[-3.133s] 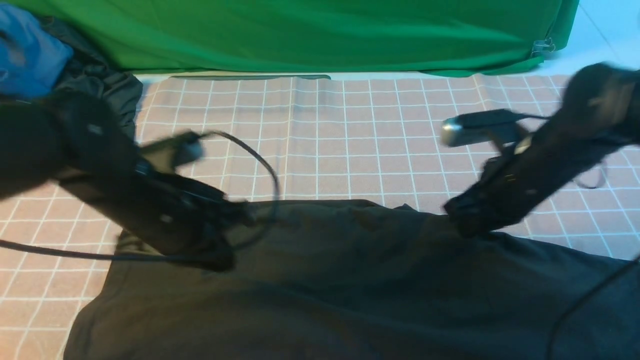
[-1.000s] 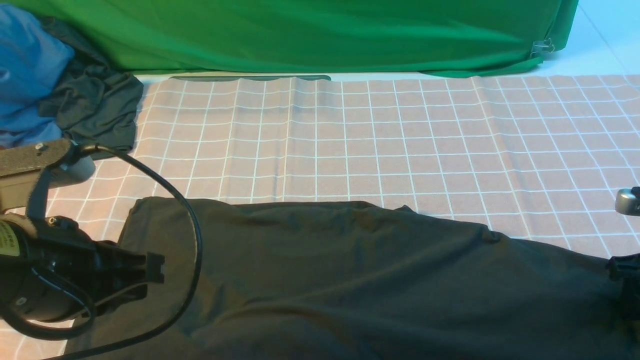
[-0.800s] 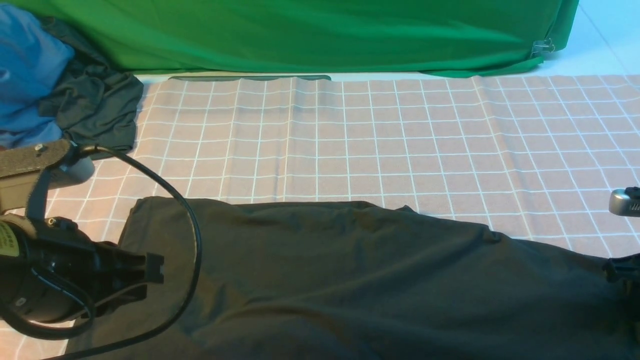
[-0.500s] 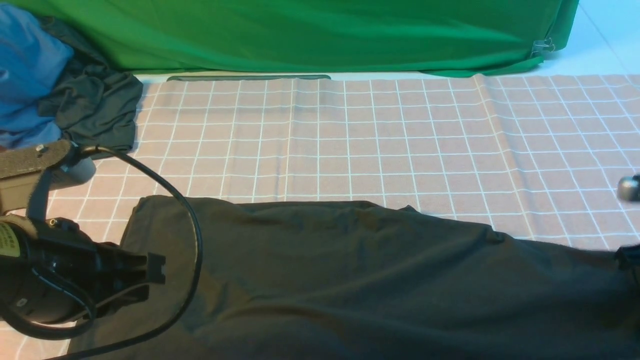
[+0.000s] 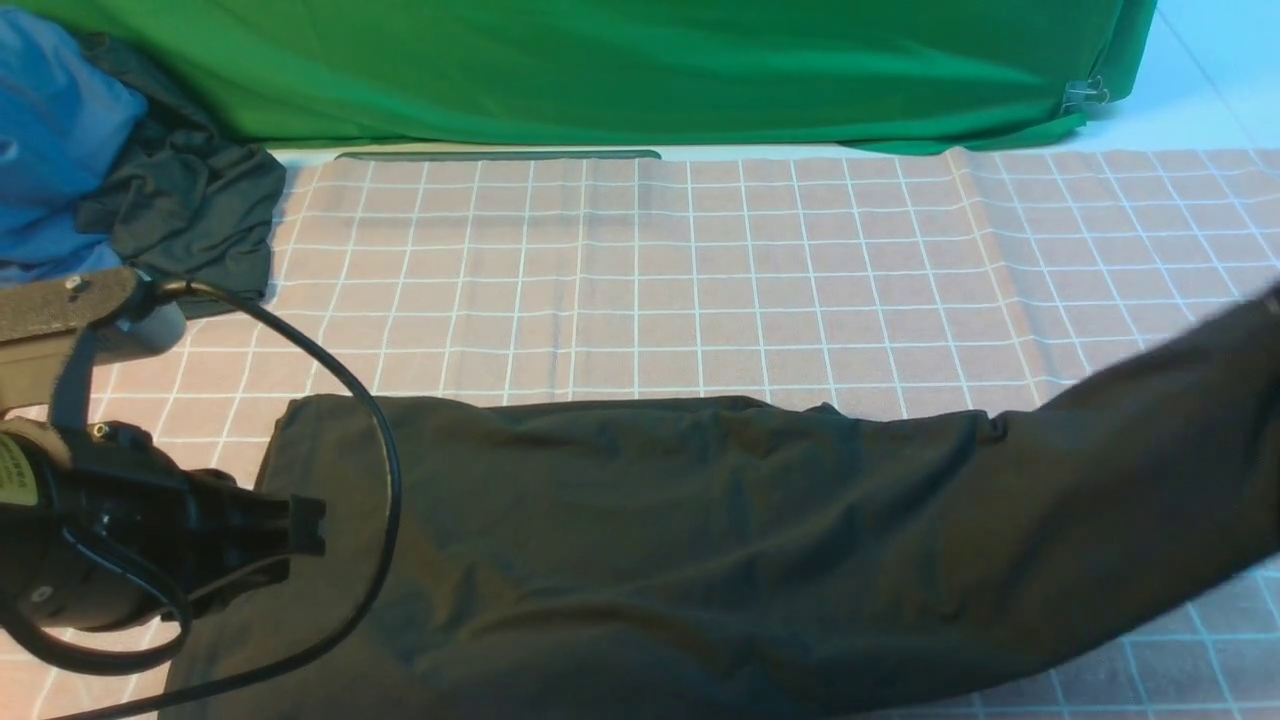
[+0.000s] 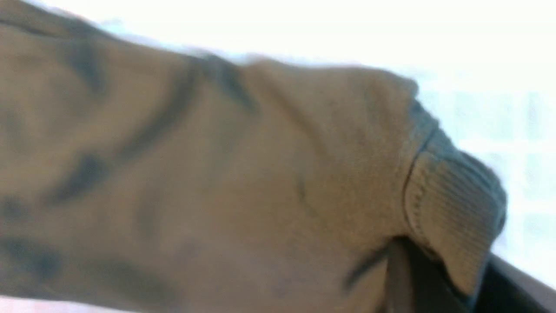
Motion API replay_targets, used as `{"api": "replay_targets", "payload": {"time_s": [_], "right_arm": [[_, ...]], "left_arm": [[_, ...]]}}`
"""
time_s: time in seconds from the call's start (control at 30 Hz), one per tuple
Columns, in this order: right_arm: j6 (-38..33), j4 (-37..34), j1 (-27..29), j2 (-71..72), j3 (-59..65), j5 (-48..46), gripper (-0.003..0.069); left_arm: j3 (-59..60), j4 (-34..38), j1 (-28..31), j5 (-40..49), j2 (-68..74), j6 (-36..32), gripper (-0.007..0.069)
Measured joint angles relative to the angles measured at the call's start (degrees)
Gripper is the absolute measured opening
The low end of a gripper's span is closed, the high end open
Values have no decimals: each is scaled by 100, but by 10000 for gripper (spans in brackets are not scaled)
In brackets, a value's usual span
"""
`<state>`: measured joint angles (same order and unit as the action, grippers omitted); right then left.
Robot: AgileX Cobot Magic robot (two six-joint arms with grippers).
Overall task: Fold a long-sleeved shirt over a pink coffee tablecloth.
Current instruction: 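Fold the right end of the dark garment over onto its left end with the right gripper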
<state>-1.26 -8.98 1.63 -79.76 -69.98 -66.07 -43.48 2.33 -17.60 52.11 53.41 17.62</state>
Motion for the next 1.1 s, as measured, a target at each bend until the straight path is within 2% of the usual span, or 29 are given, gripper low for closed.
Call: {"api": "replay_targets", "payload": {"time_s": [0.03, 0.27, 0.53, 0.67, 1.1], "right_arm": [[25, -17, -35, 0, -50, 0, 115], [598, -623, -1277, 0, -553, 487, 115], [1068, -1255, -2448, -300, -613, 1414, 115], [1179, -1524, -3023, -611, -613, 1921, 115], [1159, -2761, -4246, -1688, -622, 3681, 115]], "left_arm": [[0, 0, 0, -5, 0, 0, 13], [0, -277, 0, -42, 0, 128, 13], [-90, -1575, 0, 302, 0, 1034, 13], [-396, -1989, 0, 474, 0, 1284, 13], [-1430, -2825, 0, 806, -5, 1615, 13]]}}
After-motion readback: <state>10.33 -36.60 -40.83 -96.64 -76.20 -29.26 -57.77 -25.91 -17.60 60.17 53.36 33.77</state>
